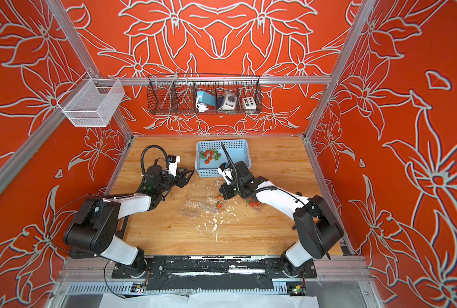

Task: Pack strawberries into containers
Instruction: Place the strawberry in the packing box.

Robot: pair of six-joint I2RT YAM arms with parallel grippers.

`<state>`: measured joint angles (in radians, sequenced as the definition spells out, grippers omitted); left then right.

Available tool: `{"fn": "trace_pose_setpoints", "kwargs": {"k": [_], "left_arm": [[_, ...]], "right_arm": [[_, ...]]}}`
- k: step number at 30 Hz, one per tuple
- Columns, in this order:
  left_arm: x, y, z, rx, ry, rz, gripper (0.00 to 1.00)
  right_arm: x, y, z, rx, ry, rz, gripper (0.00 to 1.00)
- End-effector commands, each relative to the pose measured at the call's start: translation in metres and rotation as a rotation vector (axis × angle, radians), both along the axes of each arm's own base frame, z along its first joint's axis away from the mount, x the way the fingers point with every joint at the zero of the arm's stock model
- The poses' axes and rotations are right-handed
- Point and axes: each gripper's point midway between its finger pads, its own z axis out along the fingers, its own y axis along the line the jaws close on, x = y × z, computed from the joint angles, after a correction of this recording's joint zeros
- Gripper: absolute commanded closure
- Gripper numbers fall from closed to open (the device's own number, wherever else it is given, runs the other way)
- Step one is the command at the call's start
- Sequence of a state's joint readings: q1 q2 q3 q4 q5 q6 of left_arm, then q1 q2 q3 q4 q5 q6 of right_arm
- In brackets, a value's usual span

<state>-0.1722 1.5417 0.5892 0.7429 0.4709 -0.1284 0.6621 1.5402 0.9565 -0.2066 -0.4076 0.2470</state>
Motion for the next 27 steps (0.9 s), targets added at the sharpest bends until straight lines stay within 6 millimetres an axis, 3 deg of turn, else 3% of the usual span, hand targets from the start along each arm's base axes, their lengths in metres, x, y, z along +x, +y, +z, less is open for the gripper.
{"fn": "trace_pose_setpoints", "kwargs": {"k": [1, 11, 16, 19, 23, 27], "left_arm": [[-0.003, -0.005, 0.013, -0.009, -0.044, -0.024, 0.48], [-0.002, -0.006, 0.013, -0.009, -0.044, -0.029, 0.48], [-0.001, -0.006, 0.012, -0.007, -0.040, -0.030, 0.48], [-0.001, -0.006, 0.012, -0.005, -0.039, -0.029, 0.48], [-0.001, -0.006, 0.011, -0.002, -0.038, -0.029, 0.48], [-0.001, -0.006, 0.011, -0.003, -0.037, -0.032, 0.48]], "right_arm": [[-0.005, 0.000, -0.012, -0.062, -0.015, 0.021, 1.00], [-0.010, 0.016, -0.027, -0.177, -0.028, 0.081, 1.00], [-0.011, 0.019, -0.026, -0.189, -0.042, 0.103, 0.82], [-0.010, 0.022, -0.020, -0.179, -0.050, 0.114, 0.69], [-0.004, 0.023, -0.006, -0.179, -0.089, 0.112, 0.64], [0.029, 0.021, 0.031, -0.196, -0.196, 0.049, 0.63]]}}
